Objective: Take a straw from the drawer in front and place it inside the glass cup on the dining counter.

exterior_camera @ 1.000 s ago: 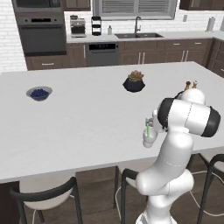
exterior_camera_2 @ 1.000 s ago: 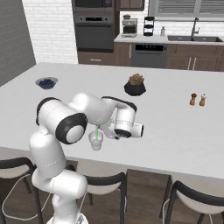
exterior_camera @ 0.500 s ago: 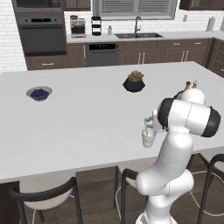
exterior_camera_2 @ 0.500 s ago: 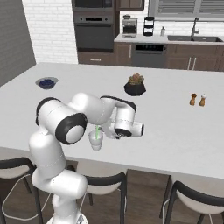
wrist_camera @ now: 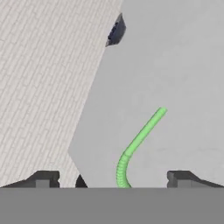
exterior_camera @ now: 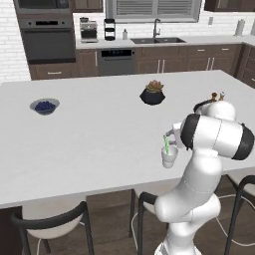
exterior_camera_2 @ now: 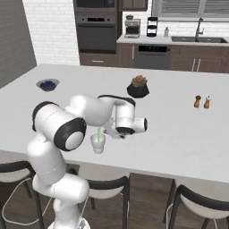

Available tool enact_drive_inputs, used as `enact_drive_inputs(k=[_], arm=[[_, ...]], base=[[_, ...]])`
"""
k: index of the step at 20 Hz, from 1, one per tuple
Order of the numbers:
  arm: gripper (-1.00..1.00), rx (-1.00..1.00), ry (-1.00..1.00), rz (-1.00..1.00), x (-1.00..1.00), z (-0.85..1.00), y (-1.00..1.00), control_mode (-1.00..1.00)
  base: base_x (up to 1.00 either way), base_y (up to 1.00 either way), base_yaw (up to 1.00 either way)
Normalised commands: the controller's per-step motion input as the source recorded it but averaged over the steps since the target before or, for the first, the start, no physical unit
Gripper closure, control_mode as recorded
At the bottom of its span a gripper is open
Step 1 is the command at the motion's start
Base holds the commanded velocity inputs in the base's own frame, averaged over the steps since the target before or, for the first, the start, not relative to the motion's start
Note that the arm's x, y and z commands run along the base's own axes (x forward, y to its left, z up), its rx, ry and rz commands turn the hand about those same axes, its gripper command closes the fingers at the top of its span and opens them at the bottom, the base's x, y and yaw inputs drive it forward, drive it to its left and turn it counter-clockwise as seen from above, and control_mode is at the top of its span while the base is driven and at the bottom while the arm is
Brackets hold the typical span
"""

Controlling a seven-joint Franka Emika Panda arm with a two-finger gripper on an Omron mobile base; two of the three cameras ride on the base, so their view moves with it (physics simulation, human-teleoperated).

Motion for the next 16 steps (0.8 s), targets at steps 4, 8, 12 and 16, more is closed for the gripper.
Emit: enact_drive_inputs(k=[4,8,12,16], arm=[[-1.0,-0.19,-0.03,-0.05,-0.01,0.3,-0.19,-1.0],[-1.0,-0.2,-0.01,-0.11,-0.23,0.45,-0.41,-1.0],[-1.0,-0.24,-0.04,-0.13,-0.63,0.66,-0.37,-1.0],[-1.0,-0.37,-0.12,-0.09,-0.91,0.66,-0.07,-1.0]], base=[[0.0,0.0,0.0],[0.0,0.0,0.0],[0.0,0.0,0.0],[0.0,0.0,0.0]])
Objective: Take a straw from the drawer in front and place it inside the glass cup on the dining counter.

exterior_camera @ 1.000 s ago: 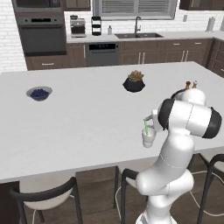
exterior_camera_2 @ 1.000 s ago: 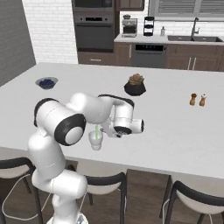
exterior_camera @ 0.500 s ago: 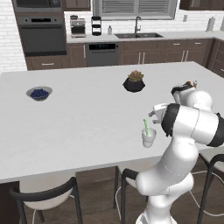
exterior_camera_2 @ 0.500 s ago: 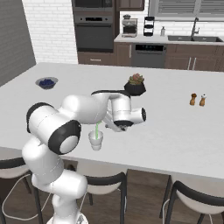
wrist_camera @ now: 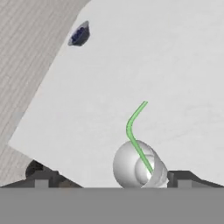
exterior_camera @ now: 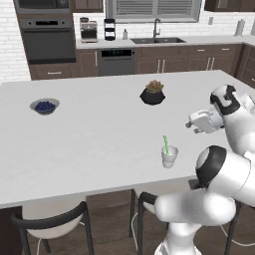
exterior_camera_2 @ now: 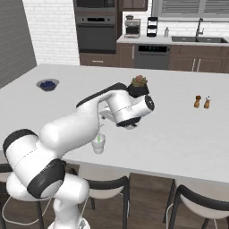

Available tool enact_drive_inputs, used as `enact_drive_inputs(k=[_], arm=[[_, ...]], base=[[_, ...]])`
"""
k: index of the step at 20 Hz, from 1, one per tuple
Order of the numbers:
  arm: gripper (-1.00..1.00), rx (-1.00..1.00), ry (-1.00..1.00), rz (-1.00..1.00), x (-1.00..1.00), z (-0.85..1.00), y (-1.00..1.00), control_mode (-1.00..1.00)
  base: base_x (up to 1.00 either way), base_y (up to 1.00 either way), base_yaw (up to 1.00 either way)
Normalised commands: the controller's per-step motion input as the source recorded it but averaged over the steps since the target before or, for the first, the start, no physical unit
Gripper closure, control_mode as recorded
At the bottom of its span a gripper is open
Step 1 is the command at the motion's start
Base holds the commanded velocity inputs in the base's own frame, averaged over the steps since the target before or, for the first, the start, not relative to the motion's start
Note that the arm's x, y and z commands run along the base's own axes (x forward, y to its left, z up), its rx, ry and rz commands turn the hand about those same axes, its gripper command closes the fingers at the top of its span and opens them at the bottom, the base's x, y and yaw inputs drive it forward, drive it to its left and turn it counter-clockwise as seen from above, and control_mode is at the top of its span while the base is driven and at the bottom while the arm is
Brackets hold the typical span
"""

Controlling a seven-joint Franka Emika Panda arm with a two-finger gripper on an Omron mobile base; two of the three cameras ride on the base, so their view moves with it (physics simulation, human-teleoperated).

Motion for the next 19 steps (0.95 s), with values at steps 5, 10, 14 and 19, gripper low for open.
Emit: enact_drive_inputs(k=[5,10,14,19], arm=[[-1.0,-0.42,-0.03,-0.11,-0.96,0.38,-0.14,-1.0],[-1.0,-0.37,0.03,-0.15,-0.68,0.03,-0.29,-1.0],[-1.0,-0.18,0.17,-0.11,-0.46,-0.04,-0.38,-1.0],[-1.0,-0.03,0.24,-0.06,-0.48,-0.25,-0.53,-1.0]], base=[[0.0,0.0,0.0],[0.0,0.0,0.0],[0.0,0.0,0.0],[0.0,0.0,0.0]])
